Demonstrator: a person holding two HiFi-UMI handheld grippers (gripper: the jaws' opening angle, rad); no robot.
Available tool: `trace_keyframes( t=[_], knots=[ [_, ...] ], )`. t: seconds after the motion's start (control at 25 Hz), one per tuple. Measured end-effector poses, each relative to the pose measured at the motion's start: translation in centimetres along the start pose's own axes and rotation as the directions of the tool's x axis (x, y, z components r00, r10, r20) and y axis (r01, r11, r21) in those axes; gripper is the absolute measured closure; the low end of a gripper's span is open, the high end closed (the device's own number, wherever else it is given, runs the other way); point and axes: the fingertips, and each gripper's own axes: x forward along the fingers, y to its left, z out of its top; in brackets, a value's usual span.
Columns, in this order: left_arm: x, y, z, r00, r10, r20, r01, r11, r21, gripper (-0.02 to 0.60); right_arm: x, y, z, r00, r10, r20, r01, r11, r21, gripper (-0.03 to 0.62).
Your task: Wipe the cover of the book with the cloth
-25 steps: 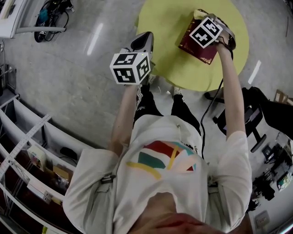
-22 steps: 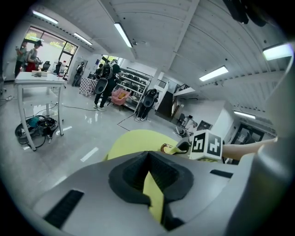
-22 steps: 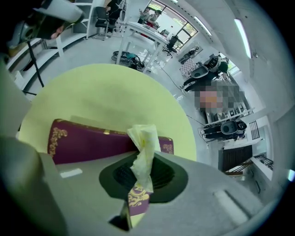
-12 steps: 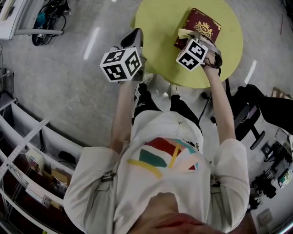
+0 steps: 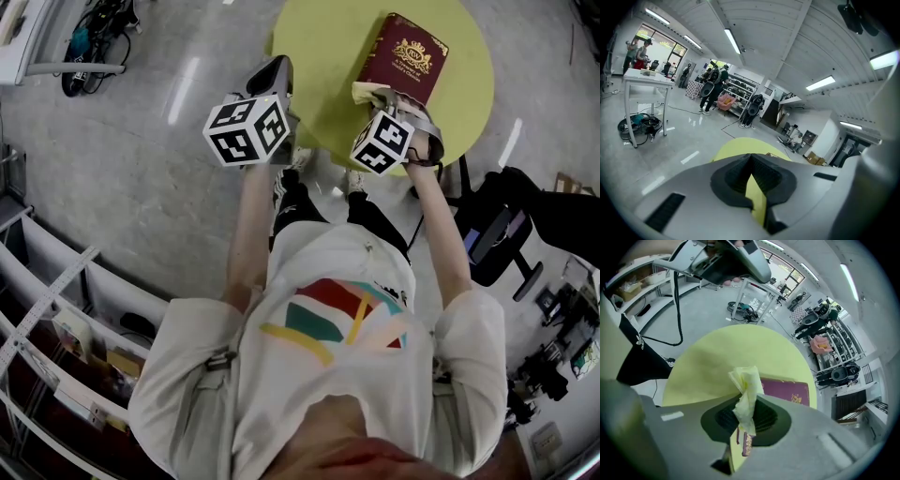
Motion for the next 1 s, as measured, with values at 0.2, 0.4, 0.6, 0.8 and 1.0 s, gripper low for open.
trace_keyframes(
  t=[0.2, 0.4, 0.6, 0.8, 1.0],
  knots=[
    [0.1, -0.4, -0.5, 1.000, -0.007, -0.008, 0.007, 1.000, -0.001, 0.566, -0.2, 0.7, -0.3, 1.000, 0.008, 0.005, -0.008, 1.000, 0.013, 0.565],
    [0.3, -0.7, -0.7, 1.000, -0.012, -0.011, 0.012, 1.000, 0.000, 0.566, -0.2, 0.9, -0.3, 1.000, 0.020, 0.008, -0.020, 1.000, 0.008, 0.565],
    [0.4, -0.8, -1.2, 1.000, -0.011, -0.022, 0.011, 1.000, -0.003, 0.566, -0.7, -2.0, 0.8, 0.999, 0.011, 0.049, -0.012, 0.999, 0.038, 0.565],
    [0.7, -0.2, -2.2, 0.999, -0.001, -0.038, 0.000, 1.000, -0.015, 0.566, 1.2, -9.1, 1.8, 0.998, -0.065, 0.011, 0.066, 0.992, -0.106, 0.565],
    [1.1, 0.1, -3.1, 0.999, 0.000, -0.048, -0.001, 1.000, -0.025, 0.566, 5.2, -15.8, 1.8, 0.988, -0.120, -0.102, 0.089, 0.961, -0.262, 0.565]
  ],
)
